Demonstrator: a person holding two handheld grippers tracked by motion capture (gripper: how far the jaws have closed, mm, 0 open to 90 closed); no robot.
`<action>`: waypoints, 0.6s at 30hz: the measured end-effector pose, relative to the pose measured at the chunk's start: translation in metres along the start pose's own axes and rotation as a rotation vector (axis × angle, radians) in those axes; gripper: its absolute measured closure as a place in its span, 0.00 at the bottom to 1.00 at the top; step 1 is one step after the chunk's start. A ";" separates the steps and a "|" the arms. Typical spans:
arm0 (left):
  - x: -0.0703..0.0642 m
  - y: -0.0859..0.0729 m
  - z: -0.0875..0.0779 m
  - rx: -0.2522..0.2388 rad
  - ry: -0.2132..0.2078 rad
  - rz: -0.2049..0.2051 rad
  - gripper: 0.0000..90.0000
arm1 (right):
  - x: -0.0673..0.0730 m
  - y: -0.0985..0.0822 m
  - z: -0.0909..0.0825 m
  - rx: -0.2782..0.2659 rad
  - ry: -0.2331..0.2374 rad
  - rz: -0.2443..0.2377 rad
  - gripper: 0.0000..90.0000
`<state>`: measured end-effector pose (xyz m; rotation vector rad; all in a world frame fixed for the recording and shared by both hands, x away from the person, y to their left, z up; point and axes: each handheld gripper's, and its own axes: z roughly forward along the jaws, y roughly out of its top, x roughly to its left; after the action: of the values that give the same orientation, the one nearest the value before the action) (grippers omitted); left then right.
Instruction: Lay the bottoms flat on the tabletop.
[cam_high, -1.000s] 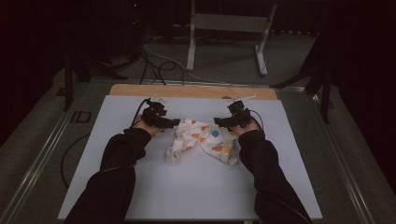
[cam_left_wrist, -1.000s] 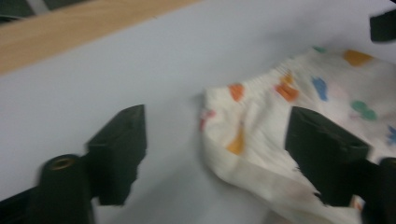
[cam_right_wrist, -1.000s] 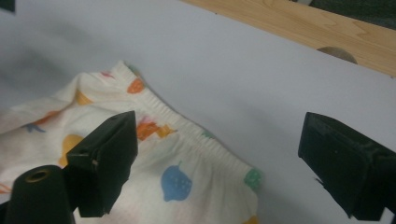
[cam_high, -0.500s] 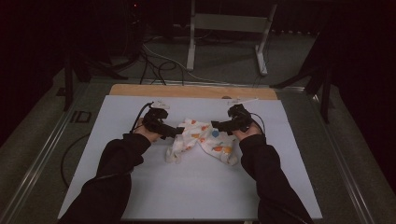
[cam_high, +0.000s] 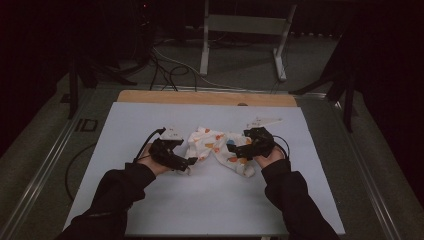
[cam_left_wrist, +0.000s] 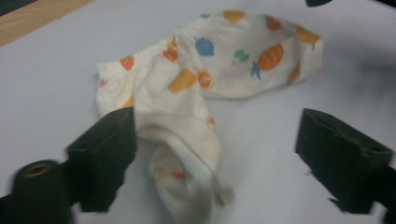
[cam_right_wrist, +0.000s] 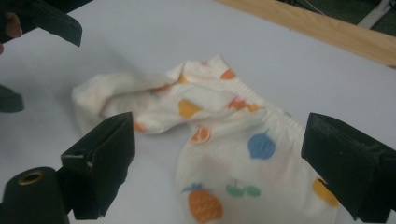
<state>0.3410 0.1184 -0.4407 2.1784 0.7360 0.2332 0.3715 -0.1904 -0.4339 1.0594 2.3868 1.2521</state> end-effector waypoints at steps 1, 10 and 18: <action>-0.004 -0.003 -0.001 -0.005 -0.004 0.003 0.18 | 0.002 -0.003 -0.002 0.002 -0.001 -0.007 0.11; -0.038 -0.030 0.006 0.036 0.008 0.109 0.41 | 0.014 -0.020 -0.014 0.002 0.051 -0.008 0.11; -0.037 -0.049 0.034 0.147 0.099 0.104 0.49 | 0.018 -0.026 -0.017 0.002 0.073 -0.011 0.12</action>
<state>0.3036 0.1003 -0.4966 2.3615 0.7147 0.3524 0.3376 -0.1977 -0.4427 1.0162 2.4443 1.3068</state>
